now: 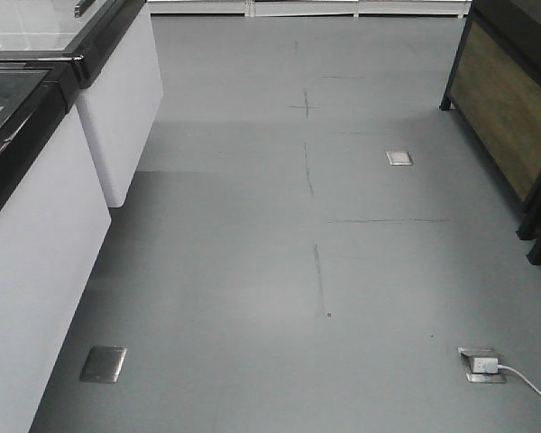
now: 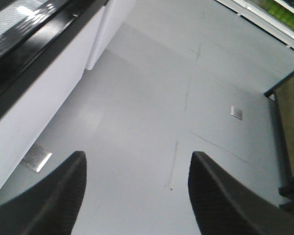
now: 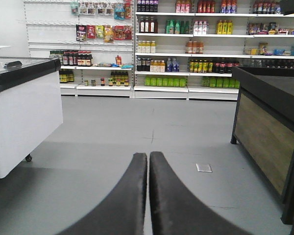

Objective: Left arm holds basket, right arm returns cookies
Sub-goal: 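Lower the left gripper and grasp the light-blue basket handle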

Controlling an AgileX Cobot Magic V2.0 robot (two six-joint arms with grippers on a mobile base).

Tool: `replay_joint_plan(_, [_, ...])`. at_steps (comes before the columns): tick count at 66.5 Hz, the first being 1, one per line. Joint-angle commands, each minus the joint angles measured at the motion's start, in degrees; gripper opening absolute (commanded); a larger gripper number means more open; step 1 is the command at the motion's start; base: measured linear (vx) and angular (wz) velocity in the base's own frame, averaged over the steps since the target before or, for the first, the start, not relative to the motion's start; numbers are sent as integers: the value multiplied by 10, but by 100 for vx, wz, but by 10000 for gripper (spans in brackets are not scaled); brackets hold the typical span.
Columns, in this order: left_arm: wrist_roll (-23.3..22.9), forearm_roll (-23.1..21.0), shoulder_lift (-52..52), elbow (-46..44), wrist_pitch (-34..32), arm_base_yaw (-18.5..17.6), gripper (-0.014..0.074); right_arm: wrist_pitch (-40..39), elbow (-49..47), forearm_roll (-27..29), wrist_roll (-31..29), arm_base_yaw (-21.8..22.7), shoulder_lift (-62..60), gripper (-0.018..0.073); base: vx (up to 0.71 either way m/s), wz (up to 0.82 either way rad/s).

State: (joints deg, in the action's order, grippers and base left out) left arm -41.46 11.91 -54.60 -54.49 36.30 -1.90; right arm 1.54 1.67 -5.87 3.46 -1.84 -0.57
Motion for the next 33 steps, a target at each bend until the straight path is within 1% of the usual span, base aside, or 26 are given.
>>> replay_joint_plan(1, [-7, -10, -37, -95, 37, 42, 428, -43, 1, -1, -2, 1, -7, -8, 0, 0])
replay_joint_plan(6, [23, -50, -62, -143, 72, 94, 428, -43, 1, -1, -2, 1, -8, -8, 0, 0])
replay_joint_plan(8, [36, -79, -70, -164, 81, 116, 428, -43, 1, -1, -2, 1, -8, -8, 0, 0])
replay_joint_plan(11, [75, -119, -83, -187, 93, 158, 428, -43, 1, -1, -2, 1, -8, -8, 0, 0])
replay_joint_plan(14, [118, -171, -93, -208, 104, 196, 428, -43, 1, -1, -2, 1, -8, -8, 0, 0])
replay_joint_plan(16, [139, -199, -101, -217, 110, 229, 428, -43, 1, -1, -2, 1, -8, -8, 0, 0])
replay_joint_plan(21, [190, -277, -113, -235, 123, 296, 428, -43, 1, -1, -2, 1, -8, -8, 0, 0])
replay_joint_plan(22, [199, -297, -116, -237, 124, 316, 428, -43, 1, -1, -2, 1, -8, -8, 0, 0])
replay_joint_plan(24, [217, -317, -120, -239, 127, 350, 428, -43, 1, -1, -2, 1, -8, -8, 0, 0])
replay_joint_plan(25, [230, -338, -122, -240, 127, 363, 428, -43, 1, -1, -2, 1, -8, -8, 0, 0])
replay_joint_plan(28, [265, -379, -130, -240, 131, 402, 428, -43, 1, -1, -2, 1, -8, -8, 0, 0])
replay_joint_plan(29, [271, -400, -133, -240, 132, 414, 428, -43, 1, -1, -2, 1, -8, -8, 0, 0])
replay_joint_plan(32, [309, -445, -145, -240, 136, 455, 428, -43, 1, -1, -2, 1, -8, -8, 0, 0])
replay_joint_plan(33, [320, -453, -149, -240, 138, 466, 428, -43, 1, -1, -2, 1, -8, -8, 0, 0])
